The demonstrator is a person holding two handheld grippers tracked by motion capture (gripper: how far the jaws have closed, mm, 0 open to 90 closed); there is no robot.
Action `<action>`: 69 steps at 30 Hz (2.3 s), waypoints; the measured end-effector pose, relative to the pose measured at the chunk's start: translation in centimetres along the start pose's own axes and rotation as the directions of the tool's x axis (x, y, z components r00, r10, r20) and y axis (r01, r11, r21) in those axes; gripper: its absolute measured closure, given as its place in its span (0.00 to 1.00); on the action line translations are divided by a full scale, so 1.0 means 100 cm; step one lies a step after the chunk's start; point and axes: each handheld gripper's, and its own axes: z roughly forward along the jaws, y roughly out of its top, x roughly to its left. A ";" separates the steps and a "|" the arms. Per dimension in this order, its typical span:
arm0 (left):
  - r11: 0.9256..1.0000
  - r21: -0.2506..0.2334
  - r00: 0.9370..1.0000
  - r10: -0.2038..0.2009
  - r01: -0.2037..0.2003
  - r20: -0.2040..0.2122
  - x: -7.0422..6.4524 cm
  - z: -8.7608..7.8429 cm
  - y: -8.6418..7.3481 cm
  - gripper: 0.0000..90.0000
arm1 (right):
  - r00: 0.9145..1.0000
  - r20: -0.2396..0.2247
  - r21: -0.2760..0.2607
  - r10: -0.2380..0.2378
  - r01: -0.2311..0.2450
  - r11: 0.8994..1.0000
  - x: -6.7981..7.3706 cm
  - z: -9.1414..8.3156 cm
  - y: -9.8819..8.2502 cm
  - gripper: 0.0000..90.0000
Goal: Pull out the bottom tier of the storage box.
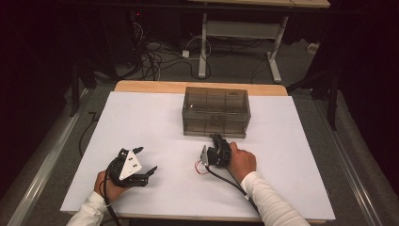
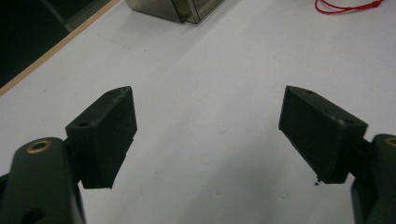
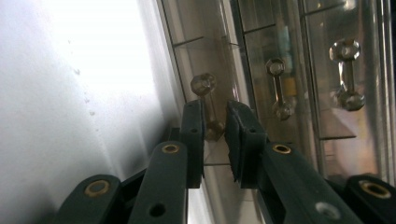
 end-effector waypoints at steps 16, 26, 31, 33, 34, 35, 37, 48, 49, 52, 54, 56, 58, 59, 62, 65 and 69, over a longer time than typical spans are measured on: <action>1.000 0.004 1.000 0.001 -0.001 0.004 0.000 0.001 0.000 0.20 | 0.881 -0.206 -0.046 0.426 -0.444 0.895 -0.053 -0.013 -0.035 1.00; 1.000 0.008 1.000 0.003 -0.004 0.006 0.000 0.002 -0.001 0.20 | 0.794 -0.222 0.007 0.566 -0.579 0.815 -0.079 -0.004 -0.070 1.00; 1.000 0.010 1.000 0.009 -0.009 0.004 -0.001 0.002 -0.001 0.20 | 0.762 -0.232 0.047 0.605 -0.613 0.789 -0.081 0.005 -0.083 1.00; 1.000 0.015 1.000 0.016 -0.016 0.002 -0.001 0.002 0.000 0.20 | 0.759 -0.235 0.057 0.607 -0.613 0.788 -0.081 0.007 -0.084 1.00; 1.000 0.015 1.000 0.016 -0.016 0.002 -0.001 0.002 0.000 0.20 | 0.756 -0.231 0.062 0.613 -0.617 0.785 -0.081 0.008 -0.085 1.00; 1.000 0.017 1.000 0.023 -0.023 0.005 -0.002 0.003 0.000 0.20 | 0.751 -0.236 0.063 0.617 -0.621 0.781 -0.082 0.009 -0.087 1.00; 0.999 0.019 1.000 0.028 -0.028 0.005 -0.003 0.003 0.000 0.20 | 0.738 -0.239 0.079 0.631 -0.633 0.770 -0.081 0.011 -0.089 1.00; 0.999 0.015 1.000 0.029 -0.029 0.005 -0.003 0.003 0.000 0.22 | 0.709 -0.273 0.108 0.651 -0.649 0.753 -0.079 0.016 -0.093 1.00; 0.999 0.017 1.000 0.030 -0.030 0.004 -0.003 0.003 0.000 0.22 | 0.708 -0.271 0.109 0.652 -0.650 0.752 -0.079 0.016 -0.093 1.00; 0.999 0.018 0.999 0.030 -0.031 0.011 -0.003 0.004 0.000 0.22 | 0.703 -0.278 0.112 0.655 -0.653 0.749 -0.078 0.016 -0.093 1.00; 0.999 0.017 0.999 0.031 -0.031 0.017 -0.003 0.004 0.000 0.22 | 0.697 -0.283 0.113 0.659 -0.658 0.744 -0.078 0.017 -0.093 1.00; 0.999 0.021 0.999 0.031 -0.031 0.014 -0.004 0.004 0.000 0.22 | 0.699 -0.296 0.119 0.651 -0.649 0.751 -0.078 0.017 -0.093 1.00; 0.999 0.022 0.999 0.033 -0.033 0.017 -0.003 0.005 0.000 0.22 | 0.696 -0.311 0.130 0.647 -0.644 0.754 -0.077 0.018 -0.093 1.00; 0.999 0.023 0.999 0.034 -0.034 0.017 -0.004 0.005 0.000 0.22 | 0.692 -0.313 0.139 0.650 -0.644 0.752 -0.076 0.018 -0.092 1.00; 0.999 0.023 0.999 0.036 -0.036 0.019 -0.004 0.005 0.000 0.22 | 0.693 -0.325 0.144 0.644 -0.637 0.757 -0.075 0.019 -0.091 1.00; 0.999 0.027 0.999 0.033 -0.034 0.021 -0.003 0.006 -0.001 0.22 | 0.689 -0.332 0.149 0.644 -0.636 0.757 -0.075 0.019 -0.092 1.00; 0.999 0.029 0.999 0.040 -0.041 0.025 -0.004 0.006 -0.001 0.22 | 0.684 -0.346 0.170 0.642 -0.627 0.760 -0.075 0.019 -0.091 1.00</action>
